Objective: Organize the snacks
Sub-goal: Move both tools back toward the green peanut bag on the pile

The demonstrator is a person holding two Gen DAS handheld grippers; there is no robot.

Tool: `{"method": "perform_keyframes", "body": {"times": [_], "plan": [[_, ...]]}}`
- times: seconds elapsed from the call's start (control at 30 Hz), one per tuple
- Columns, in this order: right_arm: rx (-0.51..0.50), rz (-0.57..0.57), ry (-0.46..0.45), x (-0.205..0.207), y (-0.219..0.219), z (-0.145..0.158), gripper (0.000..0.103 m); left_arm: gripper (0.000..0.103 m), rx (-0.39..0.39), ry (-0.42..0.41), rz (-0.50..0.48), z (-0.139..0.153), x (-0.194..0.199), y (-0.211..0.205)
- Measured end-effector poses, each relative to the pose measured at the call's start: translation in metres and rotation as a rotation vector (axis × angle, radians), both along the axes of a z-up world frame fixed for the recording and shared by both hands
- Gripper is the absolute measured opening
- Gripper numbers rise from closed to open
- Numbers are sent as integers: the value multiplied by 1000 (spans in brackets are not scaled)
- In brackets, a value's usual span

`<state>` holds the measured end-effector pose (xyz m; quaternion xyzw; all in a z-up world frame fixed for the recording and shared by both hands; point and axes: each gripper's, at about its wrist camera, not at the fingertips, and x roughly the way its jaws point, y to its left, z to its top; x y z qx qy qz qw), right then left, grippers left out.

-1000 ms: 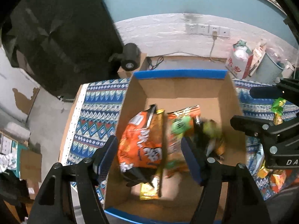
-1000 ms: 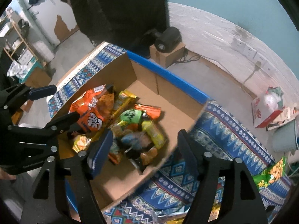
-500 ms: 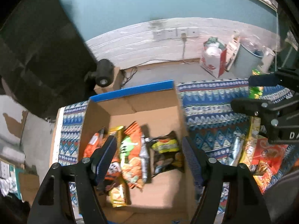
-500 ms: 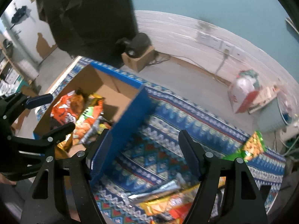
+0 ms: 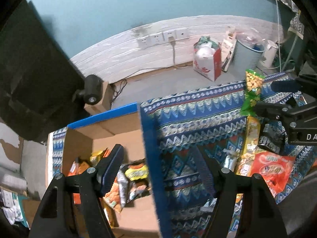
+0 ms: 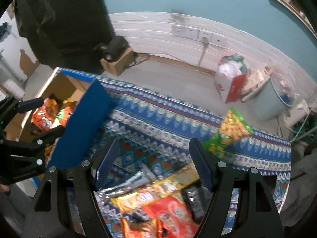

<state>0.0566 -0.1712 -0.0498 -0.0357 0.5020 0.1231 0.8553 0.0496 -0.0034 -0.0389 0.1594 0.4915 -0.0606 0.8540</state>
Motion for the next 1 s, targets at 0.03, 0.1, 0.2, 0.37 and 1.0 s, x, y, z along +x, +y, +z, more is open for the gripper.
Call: {"method": "perform_keyframes", "body": {"times": [0.03,0.1,0.2,0.37,1.0], "plan": [[-3,-11,1,-1,-6,-1,74,77,5,-1,-1,-1,2,-4],[-7,-35,5,-2,-17,-4,75,77,5,6,-9,-5,5,-10],[-11,-79,12,-2,-36,-8,78,77,14,20,-15,-13,12,-18],[-33,-132,34,4,-61,-20,78,77,27,25,-38,-25,25,-30],[-59,-290,199,63,-108,-110,79,77,13,112,-56,-83,80,-49]]}}
